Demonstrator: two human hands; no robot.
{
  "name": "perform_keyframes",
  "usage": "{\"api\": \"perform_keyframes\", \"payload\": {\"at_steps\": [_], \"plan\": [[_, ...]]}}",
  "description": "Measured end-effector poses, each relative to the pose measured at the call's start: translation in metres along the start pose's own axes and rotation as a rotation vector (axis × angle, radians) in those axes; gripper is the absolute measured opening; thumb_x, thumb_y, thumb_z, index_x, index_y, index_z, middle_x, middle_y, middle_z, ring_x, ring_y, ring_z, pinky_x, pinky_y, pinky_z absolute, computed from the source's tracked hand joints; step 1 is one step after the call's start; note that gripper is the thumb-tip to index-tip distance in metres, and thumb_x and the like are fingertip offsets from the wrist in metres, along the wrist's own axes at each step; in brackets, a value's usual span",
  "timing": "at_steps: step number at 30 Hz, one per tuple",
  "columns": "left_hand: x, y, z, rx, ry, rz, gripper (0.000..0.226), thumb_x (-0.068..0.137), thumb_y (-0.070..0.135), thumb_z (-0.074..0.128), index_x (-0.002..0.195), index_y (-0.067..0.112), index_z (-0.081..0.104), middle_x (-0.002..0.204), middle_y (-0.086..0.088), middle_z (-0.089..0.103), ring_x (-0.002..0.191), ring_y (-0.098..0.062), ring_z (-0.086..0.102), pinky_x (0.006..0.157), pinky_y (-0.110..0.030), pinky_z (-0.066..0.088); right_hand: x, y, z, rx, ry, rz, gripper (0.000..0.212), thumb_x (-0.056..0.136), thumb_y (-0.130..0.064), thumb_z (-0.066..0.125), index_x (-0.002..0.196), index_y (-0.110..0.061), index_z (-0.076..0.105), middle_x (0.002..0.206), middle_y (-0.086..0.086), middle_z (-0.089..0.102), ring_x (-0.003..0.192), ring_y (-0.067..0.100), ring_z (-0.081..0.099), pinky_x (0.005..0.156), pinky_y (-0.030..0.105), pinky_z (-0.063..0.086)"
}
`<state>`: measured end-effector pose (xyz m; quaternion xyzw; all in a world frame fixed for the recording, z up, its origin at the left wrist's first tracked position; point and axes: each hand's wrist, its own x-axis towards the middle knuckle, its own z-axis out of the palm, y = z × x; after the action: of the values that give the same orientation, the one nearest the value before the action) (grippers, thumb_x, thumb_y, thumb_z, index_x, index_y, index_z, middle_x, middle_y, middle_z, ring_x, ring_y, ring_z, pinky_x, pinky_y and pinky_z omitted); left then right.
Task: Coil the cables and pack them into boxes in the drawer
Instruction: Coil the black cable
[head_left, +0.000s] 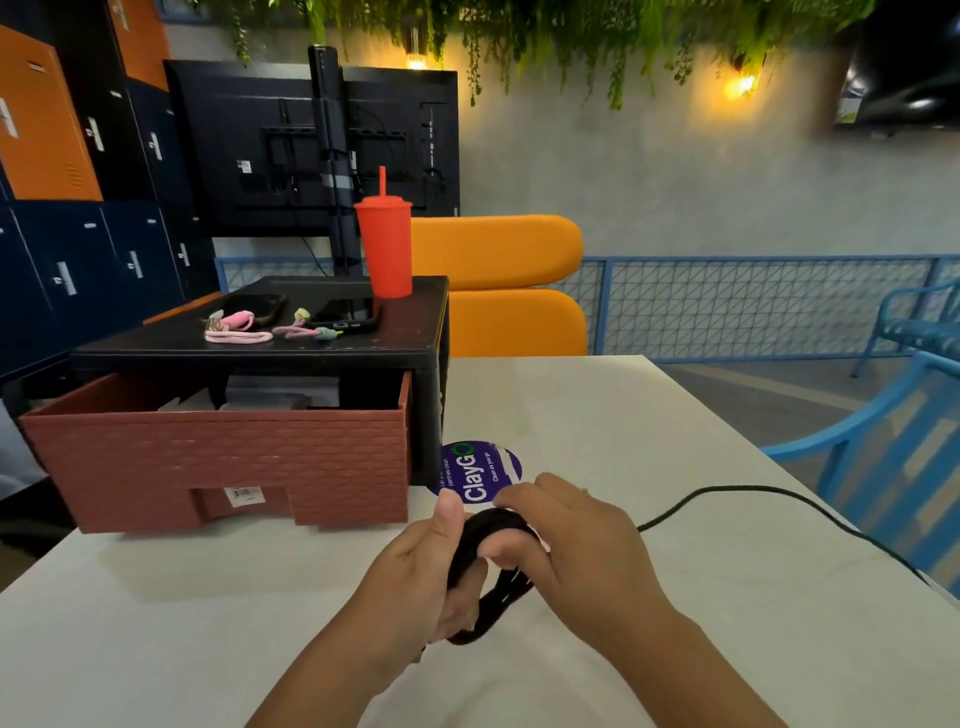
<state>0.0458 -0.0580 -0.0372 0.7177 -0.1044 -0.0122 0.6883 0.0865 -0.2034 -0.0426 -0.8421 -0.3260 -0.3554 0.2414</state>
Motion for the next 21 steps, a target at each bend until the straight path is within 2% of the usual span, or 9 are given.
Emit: {"api": "perform_keyframes", "payload": {"at_steps": [2, 4, 6, 8, 10, 13, 15, 18, 21], "plan": [[-0.001, 0.001, -0.001, -0.104, -0.012, -0.018, 0.068, 0.078, 0.06, 0.026, 0.072, -0.002, 0.054, 0.038, 0.0, 0.024, 0.034, -0.011, 0.021, 0.051, -0.03, 0.024, -0.001, 0.004, 0.001, 0.156, -0.012, 0.106, 0.058, 0.087, -0.071, 0.02, 0.086, -0.028, 0.06, 0.07, -0.019, 0.047, 0.069, 0.002, 0.046, 0.05, 0.005, 0.031], [-0.002, 0.003, 0.0, -0.177, -0.022, -0.037, 0.064, 0.077, 0.06, 0.027, 0.067, 0.004, 0.056, 0.036, 0.001, 0.023, 0.032, -0.01, 0.02, 0.048, -0.027, 0.035, -0.002, 0.006, 0.005, 0.32, -0.067, 0.196, 0.065, 0.079, -0.08, 0.018, 0.09, -0.031, 0.059, 0.073, -0.019, 0.047, 0.079, 0.001, 0.05, 0.063, 0.011, 0.038], [-0.003, 0.004, 0.001, -0.25, -0.03, -0.065, 0.065, 0.075, 0.062, 0.028, 0.065, 0.004, 0.056, 0.035, 0.002, 0.022, 0.03, -0.009, 0.018, 0.046, -0.025, 0.038, -0.005, 0.006, 0.011, 0.429, -0.079, 0.222, 0.071, 0.078, -0.08, 0.018, 0.076, -0.024, 0.061, 0.071, -0.012, 0.052, 0.078, 0.009, 0.053, 0.07, 0.021, 0.042], [-0.002, 0.005, 0.004, -0.305, -0.011, -0.099, 0.066, 0.075, 0.063, 0.028, 0.064, 0.004, 0.056, 0.035, 0.002, 0.02, 0.03, -0.009, 0.017, 0.045, -0.025, 0.039, -0.004, 0.001, 0.013, 0.578, -0.1, 0.284, 0.07, 0.081, -0.077, 0.025, 0.068, -0.016, 0.059, 0.067, -0.002, 0.057, 0.069, 0.013, 0.054, 0.066, 0.032, 0.045], [-0.001, 0.004, 0.008, -0.343, 0.024, -0.125, 0.066, 0.076, 0.063, 0.029, 0.064, 0.005, 0.057, 0.036, 0.001, 0.02, 0.031, -0.01, 0.017, 0.045, -0.025, 0.04, -0.004, -0.002, 0.014, 0.683, -0.1, 0.406, 0.061, 0.079, -0.072, 0.033, 0.064, -0.018, 0.056, 0.059, -0.002, 0.056, 0.058, 0.009, 0.051, 0.058, 0.027, 0.043], [0.002, 0.0, 0.015, -0.382, 0.057, -0.154, 0.064, 0.075, 0.064, 0.032, 0.069, 0.005, 0.056, 0.038, 0.001, 0.022, 0.032, -0.011, 0.019, 0.048, -0.027, 0.043, -0.003, -0.004, 0.016, 0.622, -0.073, 0.527, 0.054, 0.074, -0.072, 0.029, 0.057, -0.026, 0.052, 0.049, -0.012, 0.051, 0.051, 0.003, 0.047, 0.054, 0.014, 0.035], [0.005, -0.003, 0.017, -0.391, 0.078, -0.153, 0.064, 0.072, 0.064, 0.033, 0.071, 0.004, 0.055, 0.039, 0.001, 0.025, 0.033, -0.012, 0.023, 0.052, -0.027, 0.044, -0.002, -0.005, 0.017, 0.559, -0.05, 0.561, 0.055, 0.077, -0.072, 0.029, 0.06, -0.026, 0.053, 0.053, -0.012, 0.053, 0.056, 0.003, 0.048, 0.055, 0.015, 0.035], [0.008, -0.004, 0.017, -0.364, 0.104, -0.121, 0.066, 0.068, 0.064, 0.035, 0.077, 0.002, 0.059, 0.042, -0.002, 0.034, 0.037, -0.015, 0.035, 0.057, -0.029, 0.043, 0.002, -0.005, 0.014, 0.547, -0.006, 0.632, 0.063, 0.086, -0.065, 0.03, 0.07, -0.012, 0.058, 0.06, -0.007, 0.052, 0.061, 0.005, 0.048, 0.057, 0.014, 0.036], [0.009, -0.005, 0.014, -0.323, 0.067, -0.101, 0.062, 0.07, 0.056, 0.039, 0.091, 0.002, 0.063, 0.05, -0.005, 0.047, 0.048, -0.017, 0.051, 0.056, -0.025, 0.045, 0.005, -0.001, 0.01, 0.553, 0.013, 0.7, 0.056, 0.089, -0.061, 0.031, 0.063, -0.017, 0.055, 0.057, -0.008, 0.05, 0.057, 0.006, 0.047, 0.058, 0.021, 0.038]]}}
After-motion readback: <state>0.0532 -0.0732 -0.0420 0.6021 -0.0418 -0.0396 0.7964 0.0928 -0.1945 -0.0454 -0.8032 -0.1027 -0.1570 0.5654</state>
